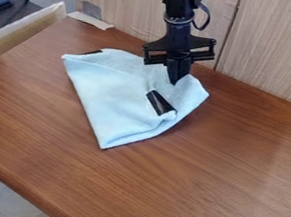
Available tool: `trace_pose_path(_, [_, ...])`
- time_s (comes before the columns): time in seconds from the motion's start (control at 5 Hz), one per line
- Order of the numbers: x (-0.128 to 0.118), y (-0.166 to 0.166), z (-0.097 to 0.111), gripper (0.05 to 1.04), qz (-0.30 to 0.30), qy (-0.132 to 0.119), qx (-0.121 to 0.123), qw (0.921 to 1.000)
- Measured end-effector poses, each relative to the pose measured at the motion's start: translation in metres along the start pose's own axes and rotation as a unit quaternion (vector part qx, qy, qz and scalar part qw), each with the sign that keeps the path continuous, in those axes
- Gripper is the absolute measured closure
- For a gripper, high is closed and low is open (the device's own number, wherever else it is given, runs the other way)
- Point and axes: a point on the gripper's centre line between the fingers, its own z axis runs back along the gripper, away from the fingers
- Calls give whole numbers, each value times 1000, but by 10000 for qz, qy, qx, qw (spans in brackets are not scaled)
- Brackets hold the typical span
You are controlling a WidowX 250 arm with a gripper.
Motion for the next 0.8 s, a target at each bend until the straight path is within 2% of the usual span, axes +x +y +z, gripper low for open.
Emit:
trace_pose_path(0.4, [-4, -20, 43, 1024, -142, -183, -489, 9985])
trace_pose_path(0.6, [-7, -7, 53, 1024, -54, -166, -484, 9987])
trace_pose_path(0.8, [-10, 13, 70, 1024, -74, -269, -567, 9980])
